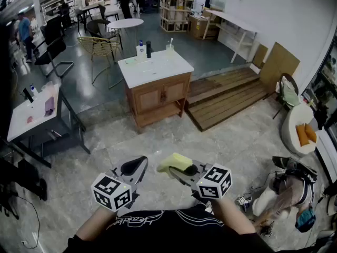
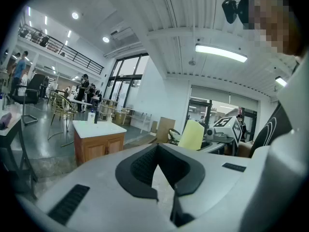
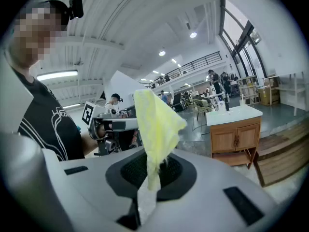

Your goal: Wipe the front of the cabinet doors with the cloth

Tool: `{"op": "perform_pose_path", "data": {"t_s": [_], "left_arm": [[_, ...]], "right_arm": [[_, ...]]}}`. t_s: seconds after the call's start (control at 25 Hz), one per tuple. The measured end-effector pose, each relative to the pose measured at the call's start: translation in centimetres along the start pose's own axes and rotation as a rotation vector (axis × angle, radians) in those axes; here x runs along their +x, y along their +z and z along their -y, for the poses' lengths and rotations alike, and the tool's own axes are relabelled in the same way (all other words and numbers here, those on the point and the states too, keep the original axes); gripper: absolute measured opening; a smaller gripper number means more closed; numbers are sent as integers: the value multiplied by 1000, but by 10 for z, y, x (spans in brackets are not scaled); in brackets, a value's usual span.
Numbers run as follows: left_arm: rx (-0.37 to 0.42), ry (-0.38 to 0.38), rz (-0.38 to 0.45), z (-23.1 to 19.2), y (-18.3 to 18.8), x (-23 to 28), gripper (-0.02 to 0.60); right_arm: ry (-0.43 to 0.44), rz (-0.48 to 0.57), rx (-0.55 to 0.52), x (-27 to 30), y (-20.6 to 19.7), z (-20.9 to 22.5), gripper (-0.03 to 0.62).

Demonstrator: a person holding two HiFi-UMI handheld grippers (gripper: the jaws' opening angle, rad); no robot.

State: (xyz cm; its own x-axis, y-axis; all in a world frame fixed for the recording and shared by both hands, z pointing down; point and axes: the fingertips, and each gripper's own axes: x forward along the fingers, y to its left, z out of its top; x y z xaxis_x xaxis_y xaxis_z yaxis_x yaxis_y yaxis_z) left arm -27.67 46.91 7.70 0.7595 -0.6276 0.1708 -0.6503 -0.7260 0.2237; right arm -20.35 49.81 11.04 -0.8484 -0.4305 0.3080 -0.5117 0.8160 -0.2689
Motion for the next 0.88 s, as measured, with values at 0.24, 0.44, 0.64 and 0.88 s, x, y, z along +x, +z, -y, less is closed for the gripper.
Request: {"op": "perform_pose_path", "data": {"t_s": [0.24, 0.44, 0.64, 0.88], "left_arm": [[0, -6, -5, -3, 2, 16, 6], [-4, -6, -7, -2, 0, 35, 6], [-30, -6, -17, 0, -3, 69, 6], [-52, -9, -38, 1, -7, 133, 6]], "right_arm": [[0, -3, 2, -1, 1, 13, 41], [-5, 3, 11, -10, 1, 31, 41], [-14, 0, 39, -26, 1, 65, 41], [-23, -7, 64, -50, 0, 124, 41]]}}
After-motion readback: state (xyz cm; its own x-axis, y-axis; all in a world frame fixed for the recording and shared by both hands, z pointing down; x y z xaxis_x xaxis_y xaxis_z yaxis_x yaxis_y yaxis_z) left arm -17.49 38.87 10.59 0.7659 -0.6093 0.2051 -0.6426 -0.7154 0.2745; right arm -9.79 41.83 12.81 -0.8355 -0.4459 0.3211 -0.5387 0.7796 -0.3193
